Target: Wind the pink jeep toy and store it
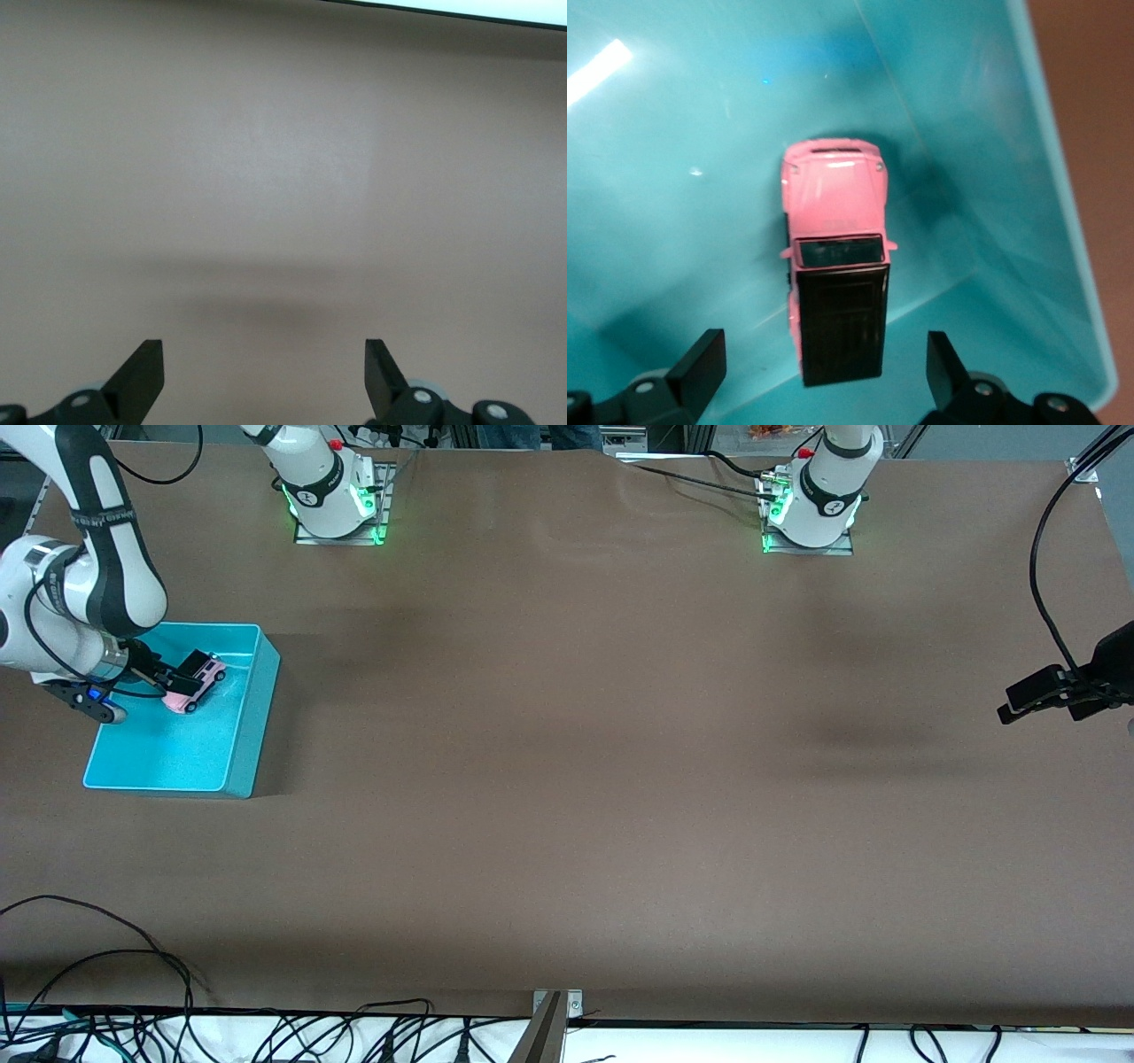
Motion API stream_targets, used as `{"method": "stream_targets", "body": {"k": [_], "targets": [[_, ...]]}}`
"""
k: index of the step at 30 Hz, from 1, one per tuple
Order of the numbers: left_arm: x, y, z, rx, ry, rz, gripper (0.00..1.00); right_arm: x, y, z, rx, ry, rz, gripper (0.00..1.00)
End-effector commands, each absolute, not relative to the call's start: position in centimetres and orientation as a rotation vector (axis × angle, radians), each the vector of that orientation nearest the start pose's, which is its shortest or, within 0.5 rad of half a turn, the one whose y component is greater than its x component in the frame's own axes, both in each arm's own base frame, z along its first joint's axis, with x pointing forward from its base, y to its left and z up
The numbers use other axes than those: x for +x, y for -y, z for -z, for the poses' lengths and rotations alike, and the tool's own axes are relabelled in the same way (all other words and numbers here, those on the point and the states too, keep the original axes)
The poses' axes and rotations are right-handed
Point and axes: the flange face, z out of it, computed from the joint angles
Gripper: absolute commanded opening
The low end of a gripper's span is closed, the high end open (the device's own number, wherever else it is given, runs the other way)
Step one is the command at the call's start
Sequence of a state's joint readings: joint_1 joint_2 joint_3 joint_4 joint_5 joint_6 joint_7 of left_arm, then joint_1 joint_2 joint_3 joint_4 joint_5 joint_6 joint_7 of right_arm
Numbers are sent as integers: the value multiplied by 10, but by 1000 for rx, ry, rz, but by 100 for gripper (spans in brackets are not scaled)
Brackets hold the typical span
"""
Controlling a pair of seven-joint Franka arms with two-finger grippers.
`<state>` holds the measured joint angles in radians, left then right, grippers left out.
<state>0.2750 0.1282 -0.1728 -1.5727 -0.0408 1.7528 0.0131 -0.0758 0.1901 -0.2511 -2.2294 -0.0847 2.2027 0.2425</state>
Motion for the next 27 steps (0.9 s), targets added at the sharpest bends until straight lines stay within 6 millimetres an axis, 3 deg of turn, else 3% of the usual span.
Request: {"method": "stream_targets", "body": {"k": [1,8,17,23,27], "targets": [[602,-70,-574,-3213,143,114,100,495,155,-315,-3128,-808,-257,100],[602,-71,-574,-3213,146,116,100,505,138,-350,-3131,-766,-139,100],[603,-69,-573,-3215,146,111,100,511,104,-395,-3151,-664,-136,100],[603,-69,-572,-3215,147,109,100,522,77,-447,-3057,-663,-162,100],[603,-69,-573,-3215,147,114,100,529,71,-481,-3011,-666,-205,100]]}}
